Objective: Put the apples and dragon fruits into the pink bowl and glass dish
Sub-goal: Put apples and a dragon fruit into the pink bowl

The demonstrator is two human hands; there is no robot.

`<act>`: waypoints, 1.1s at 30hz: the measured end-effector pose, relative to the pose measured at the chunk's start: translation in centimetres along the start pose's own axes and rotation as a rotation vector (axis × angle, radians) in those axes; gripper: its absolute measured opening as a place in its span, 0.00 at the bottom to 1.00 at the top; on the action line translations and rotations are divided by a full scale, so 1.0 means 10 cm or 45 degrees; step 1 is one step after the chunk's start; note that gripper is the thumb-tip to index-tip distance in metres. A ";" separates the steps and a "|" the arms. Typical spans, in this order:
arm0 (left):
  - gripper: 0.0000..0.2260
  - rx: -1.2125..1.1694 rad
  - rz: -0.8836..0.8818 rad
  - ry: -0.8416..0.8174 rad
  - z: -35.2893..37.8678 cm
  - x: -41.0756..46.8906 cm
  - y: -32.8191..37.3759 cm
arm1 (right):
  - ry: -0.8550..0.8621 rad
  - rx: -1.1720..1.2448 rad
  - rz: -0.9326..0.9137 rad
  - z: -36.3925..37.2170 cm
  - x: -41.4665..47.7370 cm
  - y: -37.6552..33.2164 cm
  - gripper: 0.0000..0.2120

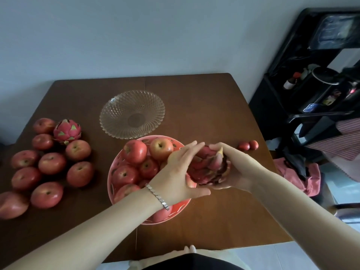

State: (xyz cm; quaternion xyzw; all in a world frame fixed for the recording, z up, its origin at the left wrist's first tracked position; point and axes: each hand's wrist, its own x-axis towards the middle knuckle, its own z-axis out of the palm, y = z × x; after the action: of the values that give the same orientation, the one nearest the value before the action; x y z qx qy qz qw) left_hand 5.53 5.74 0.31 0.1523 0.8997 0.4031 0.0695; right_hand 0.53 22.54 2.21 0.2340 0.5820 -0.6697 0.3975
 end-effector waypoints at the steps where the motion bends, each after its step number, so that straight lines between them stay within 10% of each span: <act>1: 0.42 -0.009 -0.004 0.079 -0.02 0.00 0.00 | -0.048 -0.010 0.014 0.11 -0.04 -0.03 0.22; 11: 0.21 -0.690 -0.521 0.327 -0.49 -0.21 -0.28 | -0.132 -1.152 -0.621 0.73 -0.09 -0.07 0.52; 15: 0.17 -1.035 -0.719 0.277 -0.54 -0.31 -0.40 | -0.055 -1.272 -0.867 1.00 0.12 0.06 0.50; 33: 0.21 -0.021 -0.919 0.278 -0.58 -0.63 -0.99 | 0.109 -2.218 -0.907 1.38 0.86 0.45 0.50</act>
State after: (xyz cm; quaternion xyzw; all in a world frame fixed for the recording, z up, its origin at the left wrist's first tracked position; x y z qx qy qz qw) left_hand 7.88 -6.69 -3.18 -0.2191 0.8942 0.3739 0.1120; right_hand 1.28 6.98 -4.20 -0.3131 0.9293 -0.0716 0.1826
